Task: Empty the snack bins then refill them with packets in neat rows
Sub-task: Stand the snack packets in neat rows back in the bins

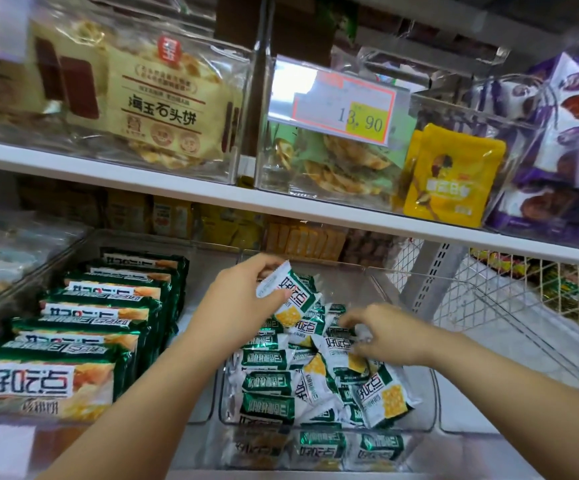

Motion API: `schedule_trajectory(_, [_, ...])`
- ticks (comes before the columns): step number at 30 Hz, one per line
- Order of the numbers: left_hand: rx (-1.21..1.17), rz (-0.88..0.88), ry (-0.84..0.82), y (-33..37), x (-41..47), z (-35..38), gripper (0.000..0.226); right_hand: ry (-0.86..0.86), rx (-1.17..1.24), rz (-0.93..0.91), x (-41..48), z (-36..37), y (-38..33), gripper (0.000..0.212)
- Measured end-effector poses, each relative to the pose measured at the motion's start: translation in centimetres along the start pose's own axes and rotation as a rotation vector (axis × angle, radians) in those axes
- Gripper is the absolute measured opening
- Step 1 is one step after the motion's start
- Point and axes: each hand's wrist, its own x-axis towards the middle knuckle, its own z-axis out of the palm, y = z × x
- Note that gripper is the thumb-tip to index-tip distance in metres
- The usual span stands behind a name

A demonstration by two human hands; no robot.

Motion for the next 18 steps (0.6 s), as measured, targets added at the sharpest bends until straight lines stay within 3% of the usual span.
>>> schedule_trajectory(3, [0.036,-0.013,0.024,-0.3,-0.2,0.1,0.041,-0.113,-0.146,0.037,0.7,0.8,0.0,0.055])
schedule_trajectory(8, [0.073,-0.030,0.054,-0.4,-0.1,-0.1,0.042,-0.119,-0.172,0.030,0.9,0.7,0.1,0.054])
schedule_trajectory(13, [0.073,-0.038,0.089,-0.5,0.0,-0.2,0.047,0.014,-0.055,-0.014,0.1,0.4,0.7,0.026])
schedule_trajectory(18, [0.065,-0.025,0.132,-0.6,0.1,-0.2,0.049,0.219,0.020,-0.041,0.1,-0.5,0.1,0.016])
